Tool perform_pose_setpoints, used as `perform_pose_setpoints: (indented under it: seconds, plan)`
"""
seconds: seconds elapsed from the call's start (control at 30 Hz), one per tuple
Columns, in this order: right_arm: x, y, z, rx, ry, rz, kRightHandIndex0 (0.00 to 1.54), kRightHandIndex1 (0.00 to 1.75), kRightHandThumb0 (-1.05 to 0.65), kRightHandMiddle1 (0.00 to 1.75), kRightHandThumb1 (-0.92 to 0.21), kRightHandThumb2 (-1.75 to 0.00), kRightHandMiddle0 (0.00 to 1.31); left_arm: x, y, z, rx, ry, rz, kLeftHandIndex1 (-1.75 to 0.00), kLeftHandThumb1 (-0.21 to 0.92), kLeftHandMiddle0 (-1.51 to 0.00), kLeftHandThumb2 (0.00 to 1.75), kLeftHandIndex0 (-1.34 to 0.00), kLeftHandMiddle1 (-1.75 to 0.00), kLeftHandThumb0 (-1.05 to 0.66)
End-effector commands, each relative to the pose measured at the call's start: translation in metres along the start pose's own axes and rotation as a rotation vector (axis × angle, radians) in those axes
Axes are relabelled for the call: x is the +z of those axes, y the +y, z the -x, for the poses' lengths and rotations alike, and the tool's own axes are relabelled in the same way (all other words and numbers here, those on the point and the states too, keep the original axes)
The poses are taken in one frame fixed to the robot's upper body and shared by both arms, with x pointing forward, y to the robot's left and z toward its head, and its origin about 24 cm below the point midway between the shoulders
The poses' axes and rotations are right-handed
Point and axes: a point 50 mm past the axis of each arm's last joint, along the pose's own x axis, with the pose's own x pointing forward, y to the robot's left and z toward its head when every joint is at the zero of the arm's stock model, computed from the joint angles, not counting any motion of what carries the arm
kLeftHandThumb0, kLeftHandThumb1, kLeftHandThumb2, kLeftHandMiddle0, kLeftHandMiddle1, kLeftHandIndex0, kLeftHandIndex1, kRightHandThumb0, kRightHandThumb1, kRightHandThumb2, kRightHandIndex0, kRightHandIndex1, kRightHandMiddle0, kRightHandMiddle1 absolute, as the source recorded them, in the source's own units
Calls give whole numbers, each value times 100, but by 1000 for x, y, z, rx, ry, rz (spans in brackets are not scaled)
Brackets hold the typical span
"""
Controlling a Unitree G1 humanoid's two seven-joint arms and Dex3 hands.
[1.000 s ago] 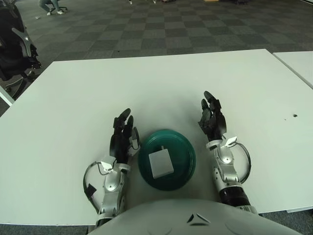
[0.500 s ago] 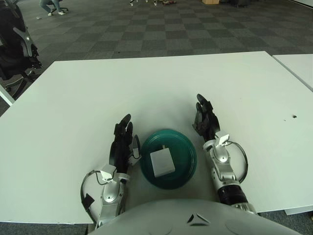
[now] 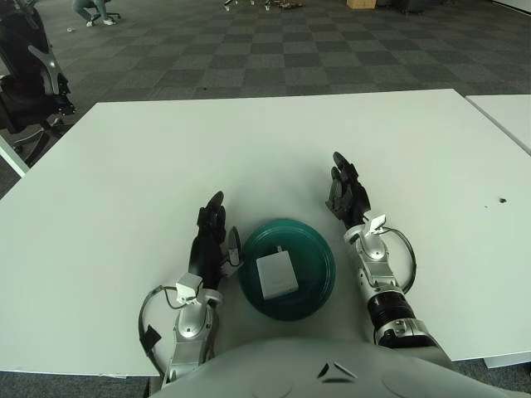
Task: Put the charger into the plate.
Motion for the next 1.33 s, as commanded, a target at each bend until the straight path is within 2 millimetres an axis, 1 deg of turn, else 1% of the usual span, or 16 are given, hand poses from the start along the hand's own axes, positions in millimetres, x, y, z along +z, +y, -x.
perform_pose_setpoints:
  seconds: [0.0, 0.33, 0.9, 1.1, 1.3]
  plan:
    - [-58, -20, 50, -73, 304, 1, 4, 1, -100, 28, -92, -94, 0, -17, 5, 6, 32, 106, -11, -43, 92, -18, 102, 0, 0, -83]
    - [-62, -33, 56, -84, 331, 85, 6, 2, -102, 32, -92, -94, 0, -19, 4, 5, 34, 103, -4, -45, 92, -18, 103, 0, 0, -82]
    - [-63, -37, 69, -92, 308, 129, 12, 2, -96, 40, -92, -92, 0, -23, 3, -5, 42, 74, 18, -49, 92, -20, 101, 0, -1, -82]
    - [-66, -37, 72, -100, 320, 123, 11, 1, -92, 41, -92, -90, 0, -25, 6, -16, 38, 68, 11, -51, 92, -21, 102, 0, -1, -83]
    - [-71, -36, 74, -113, 340, 113, 8, 0, -92, 39, -92, -87, 0, -24, 12, -32, 55, 59, -7, -50, 92, -21, 102, 0, 0, -84]
